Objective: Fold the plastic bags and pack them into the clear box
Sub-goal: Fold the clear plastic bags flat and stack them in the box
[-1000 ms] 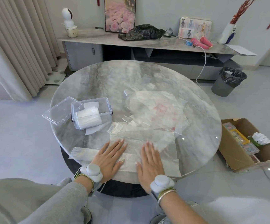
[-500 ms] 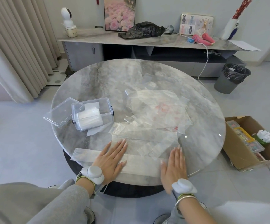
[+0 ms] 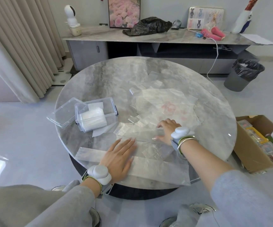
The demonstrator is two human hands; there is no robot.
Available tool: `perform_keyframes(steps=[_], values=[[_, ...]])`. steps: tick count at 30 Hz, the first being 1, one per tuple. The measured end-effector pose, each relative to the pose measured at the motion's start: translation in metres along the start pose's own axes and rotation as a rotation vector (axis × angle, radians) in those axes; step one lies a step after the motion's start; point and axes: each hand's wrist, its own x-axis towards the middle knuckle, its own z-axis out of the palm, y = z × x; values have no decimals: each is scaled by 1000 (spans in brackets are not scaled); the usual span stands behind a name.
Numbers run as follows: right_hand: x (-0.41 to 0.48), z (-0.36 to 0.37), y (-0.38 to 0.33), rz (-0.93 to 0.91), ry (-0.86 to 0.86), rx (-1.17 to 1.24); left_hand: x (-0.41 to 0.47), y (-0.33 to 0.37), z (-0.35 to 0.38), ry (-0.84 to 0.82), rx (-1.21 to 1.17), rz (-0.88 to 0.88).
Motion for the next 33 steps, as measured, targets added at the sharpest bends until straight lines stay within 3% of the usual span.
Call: perform_keyframes(steps=[13, 21, 27, 33], values=[[19, -1, -1, 51, -190, -64, -2, 0, 4, -52, 5, 21], [6, 1, -7, -135, 38, -288, -9, 2, 6, -87, 37, 38], [-12, 11, -14, -182, 111, -198, -12, 5, 4, -106, 79, 51], [-40, 36, -16, -134, 247, 15, 7, 23, -20, 146, 96, 25]])
